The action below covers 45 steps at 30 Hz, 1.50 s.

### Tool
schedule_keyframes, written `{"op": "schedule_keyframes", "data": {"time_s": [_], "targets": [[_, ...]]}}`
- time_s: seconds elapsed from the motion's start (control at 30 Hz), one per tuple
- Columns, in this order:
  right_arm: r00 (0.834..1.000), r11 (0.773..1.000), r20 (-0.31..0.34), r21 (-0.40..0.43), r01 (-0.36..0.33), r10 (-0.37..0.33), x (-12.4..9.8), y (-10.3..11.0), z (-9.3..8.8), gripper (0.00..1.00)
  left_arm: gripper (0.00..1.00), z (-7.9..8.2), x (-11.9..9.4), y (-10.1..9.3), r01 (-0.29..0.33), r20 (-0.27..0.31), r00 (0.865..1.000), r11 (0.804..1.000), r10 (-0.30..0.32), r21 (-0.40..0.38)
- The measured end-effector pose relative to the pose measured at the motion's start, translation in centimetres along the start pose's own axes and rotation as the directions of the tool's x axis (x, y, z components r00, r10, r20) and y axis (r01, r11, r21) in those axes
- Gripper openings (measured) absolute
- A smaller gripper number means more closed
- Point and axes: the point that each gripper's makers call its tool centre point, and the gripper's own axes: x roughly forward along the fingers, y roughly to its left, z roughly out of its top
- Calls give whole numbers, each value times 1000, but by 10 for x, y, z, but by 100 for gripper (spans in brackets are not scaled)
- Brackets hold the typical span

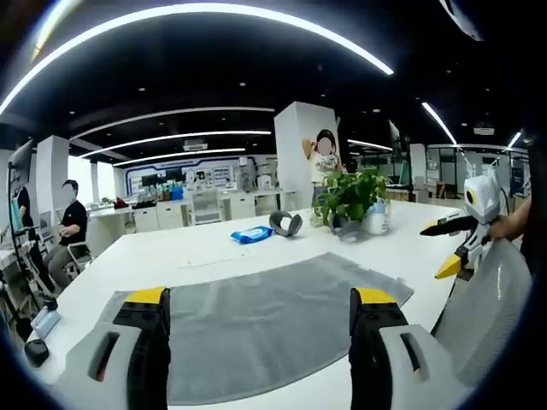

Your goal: Fold the towel on the table until its edges align and the towel forms a compact rectangular stack.

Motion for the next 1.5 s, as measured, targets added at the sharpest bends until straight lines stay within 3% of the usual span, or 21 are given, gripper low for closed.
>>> {"op": "schedule_keyframes", "data": {"time_s": [0.57, 1.5], "targets": [[998, 997, -10, 36, 62, -61, -4, -13, -3, 85, 87, 1, 5, -14, 51, -37, 998, 999, -51, 10], [999, 999, -43, 15, 34, -33, -1, -7, -8, 82, 87, -12, 5, -4, 35, -60, 998, 999, -33, 25]]}}
